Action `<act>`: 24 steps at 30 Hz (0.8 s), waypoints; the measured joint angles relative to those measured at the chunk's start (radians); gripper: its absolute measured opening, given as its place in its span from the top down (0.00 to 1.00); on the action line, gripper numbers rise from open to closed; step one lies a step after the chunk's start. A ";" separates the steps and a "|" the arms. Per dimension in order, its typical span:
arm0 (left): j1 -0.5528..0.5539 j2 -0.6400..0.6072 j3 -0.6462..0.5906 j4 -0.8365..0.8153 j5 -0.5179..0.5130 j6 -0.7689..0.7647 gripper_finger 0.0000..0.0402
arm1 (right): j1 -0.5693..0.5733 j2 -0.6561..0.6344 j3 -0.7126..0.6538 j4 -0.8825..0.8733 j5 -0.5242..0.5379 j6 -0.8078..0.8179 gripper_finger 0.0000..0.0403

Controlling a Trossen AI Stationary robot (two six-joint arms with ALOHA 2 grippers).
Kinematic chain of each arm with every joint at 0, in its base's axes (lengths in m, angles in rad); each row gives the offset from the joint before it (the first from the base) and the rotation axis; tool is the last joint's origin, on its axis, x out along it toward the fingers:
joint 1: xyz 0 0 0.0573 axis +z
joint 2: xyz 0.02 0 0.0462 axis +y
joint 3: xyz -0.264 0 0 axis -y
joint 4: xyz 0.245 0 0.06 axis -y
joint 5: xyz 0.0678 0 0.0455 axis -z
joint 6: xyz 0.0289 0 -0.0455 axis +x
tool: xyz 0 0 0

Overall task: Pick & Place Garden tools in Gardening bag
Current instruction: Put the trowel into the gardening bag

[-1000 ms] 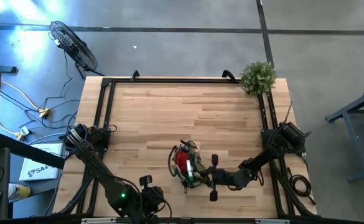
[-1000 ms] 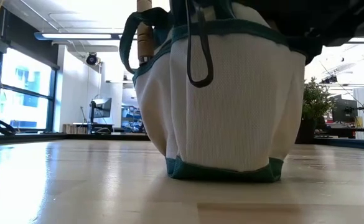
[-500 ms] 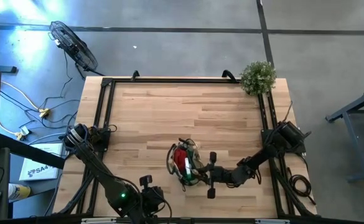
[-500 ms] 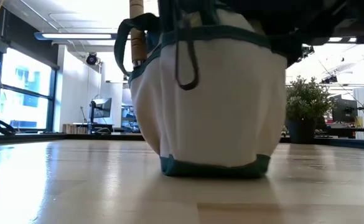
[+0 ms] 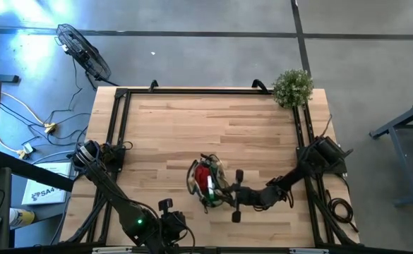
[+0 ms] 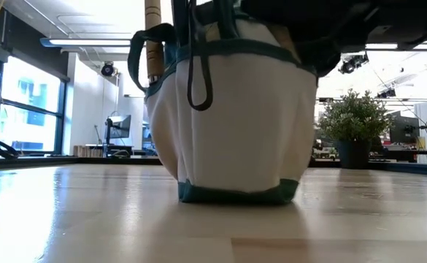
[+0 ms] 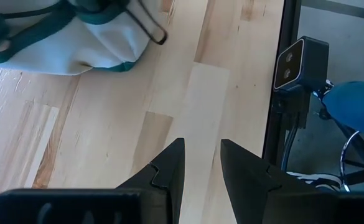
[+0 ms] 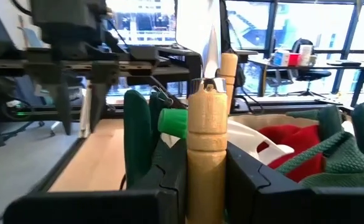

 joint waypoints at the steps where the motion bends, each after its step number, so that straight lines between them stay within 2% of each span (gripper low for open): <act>1: 0.000 0.000 0.000 0.000 0.000 0.000 0.75 | -0.005 0.000 0.000 -0.002 0.001 -0.004 0.85; 10: 0.000 0.000 0.000 0.013 0.003 0.000 0.75 | 0.001 -0.002 0.000 -0.060 0.008 0.026 0.85; 18: 0.000 0.000 0.000 0.017 0.012 0.000 0.75 | 0.047 -0.002 0.000 -0.081 0.089 0.040 0.85; 24: 0.000 0.000 0.000 0.019 0.022 0.000 0.75 | 0.050 -0.002 0.000 -0.082 0.114 0.079 0.75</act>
